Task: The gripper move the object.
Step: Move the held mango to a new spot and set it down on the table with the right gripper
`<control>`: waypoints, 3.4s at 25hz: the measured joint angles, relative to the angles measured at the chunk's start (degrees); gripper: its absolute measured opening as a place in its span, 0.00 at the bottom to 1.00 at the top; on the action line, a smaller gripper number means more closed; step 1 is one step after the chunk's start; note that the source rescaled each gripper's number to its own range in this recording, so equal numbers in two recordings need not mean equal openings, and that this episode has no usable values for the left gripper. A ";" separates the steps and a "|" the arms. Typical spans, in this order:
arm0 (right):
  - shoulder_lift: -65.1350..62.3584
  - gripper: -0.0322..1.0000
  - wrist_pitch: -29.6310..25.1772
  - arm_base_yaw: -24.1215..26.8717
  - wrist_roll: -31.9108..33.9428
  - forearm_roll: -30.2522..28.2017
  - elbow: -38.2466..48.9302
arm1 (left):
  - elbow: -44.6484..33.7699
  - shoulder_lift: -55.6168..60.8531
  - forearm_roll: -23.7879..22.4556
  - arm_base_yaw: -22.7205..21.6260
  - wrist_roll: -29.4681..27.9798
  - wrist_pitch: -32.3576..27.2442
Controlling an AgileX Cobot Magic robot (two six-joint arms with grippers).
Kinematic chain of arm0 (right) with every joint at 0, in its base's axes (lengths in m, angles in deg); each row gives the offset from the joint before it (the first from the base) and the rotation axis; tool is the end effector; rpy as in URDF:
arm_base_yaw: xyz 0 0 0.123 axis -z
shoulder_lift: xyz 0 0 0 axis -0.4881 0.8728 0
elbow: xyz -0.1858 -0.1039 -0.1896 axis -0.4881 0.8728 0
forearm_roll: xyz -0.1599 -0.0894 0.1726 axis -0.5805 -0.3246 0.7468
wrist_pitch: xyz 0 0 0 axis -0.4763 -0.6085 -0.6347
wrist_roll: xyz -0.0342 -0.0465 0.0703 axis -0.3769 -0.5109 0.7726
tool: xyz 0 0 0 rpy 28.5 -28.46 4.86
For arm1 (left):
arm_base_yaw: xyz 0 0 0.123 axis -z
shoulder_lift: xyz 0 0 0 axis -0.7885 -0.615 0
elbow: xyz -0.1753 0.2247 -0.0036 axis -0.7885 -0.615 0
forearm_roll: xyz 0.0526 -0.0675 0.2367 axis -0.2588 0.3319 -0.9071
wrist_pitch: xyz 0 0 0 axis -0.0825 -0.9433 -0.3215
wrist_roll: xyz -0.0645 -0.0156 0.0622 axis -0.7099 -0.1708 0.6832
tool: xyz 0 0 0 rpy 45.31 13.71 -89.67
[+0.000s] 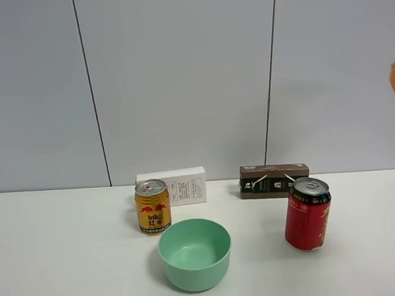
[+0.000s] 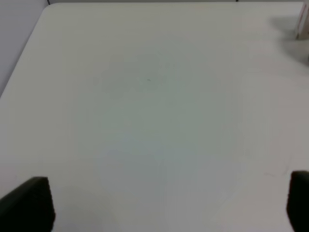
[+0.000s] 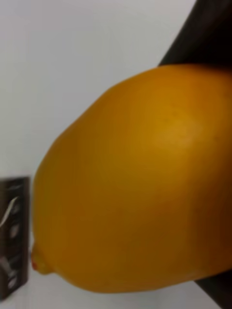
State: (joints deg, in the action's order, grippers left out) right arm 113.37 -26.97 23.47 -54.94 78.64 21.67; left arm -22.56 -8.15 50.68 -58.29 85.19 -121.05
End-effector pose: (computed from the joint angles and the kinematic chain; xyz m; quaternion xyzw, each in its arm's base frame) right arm 0.2231 0.0290 0.3355 -0.0648 0.9247 0.0498 0.3717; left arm -0.0064 -0.0020 0.2794 -0.0283 0.8483 0.0322 0.5277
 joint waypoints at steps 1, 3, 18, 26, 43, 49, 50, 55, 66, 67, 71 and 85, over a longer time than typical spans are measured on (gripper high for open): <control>1.19 0.03 0.00 -1.48 -0.38 0.14 -1.46 | 0.00 0.00 0.00 0.00 0.00 0.00; 4.61 0.03 0.00 -4.37 -1.00 0.13 -5.59 | 0.00 0.00 0.00 0.00 0.00 0.00; 52.13 0.03 -5.31 -21.96 -1.78 0.13 -48.62 | 0.00 0.00 0.00 0.00 0.00 0.00; 61.16 0.03 -10.52 -24.53 -1.78 -0.53 -54.28 | 0.00 0.00 0.00 0.00 0.00 0.00; 66.67 0.03 -16.99 -24.39 -0.53 -5.07 -54.66 | 0.00 0.00 0.00 0.00 0.00 0.00; 69.90 0.03 -16.65 -24.39 -0.53 -4.94 -54.66 | 0.00 0.00 0.00 0.00 0.00 0.00; 70.29 0.03 -16.27 -24.39 -0.53 -4.93 -54.66 | 0.00 0.00 0.00 0.00 0.00 0.00; 70.80 0.03 -13.93 -24.29 -0.53 -4.88 -54.66 | 0.00 0.00 0.00 0.00 0.00 0.00; 72.46 0.03 -12.70 -24.13 -0.53 -4.01 -54.66 | 0.00 0.00 0.00 0.00 0.00 0.00; 72.53 0.03 -12.70 -24.13 -0.53 -4.01 -54.66 | 0.00 0.00 0.00 0.00 0.00 0.00; 72.53 0.03 -12.70 -24.09 -1.75 -4.01 -54.66 | 0.00 0.00 0.00 0.00 0.00 0.00; 72.57 0.08 -13.85 -24.09 -2.06 -4.60 -54.66 | 0.00 0.00 0.00 0.00 0.00 0.00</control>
State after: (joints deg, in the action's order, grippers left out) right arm 185.94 -40.81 -0.63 -57.01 74.04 -32.99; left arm -22.56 -8.15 50.68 -58.29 85.19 -121.05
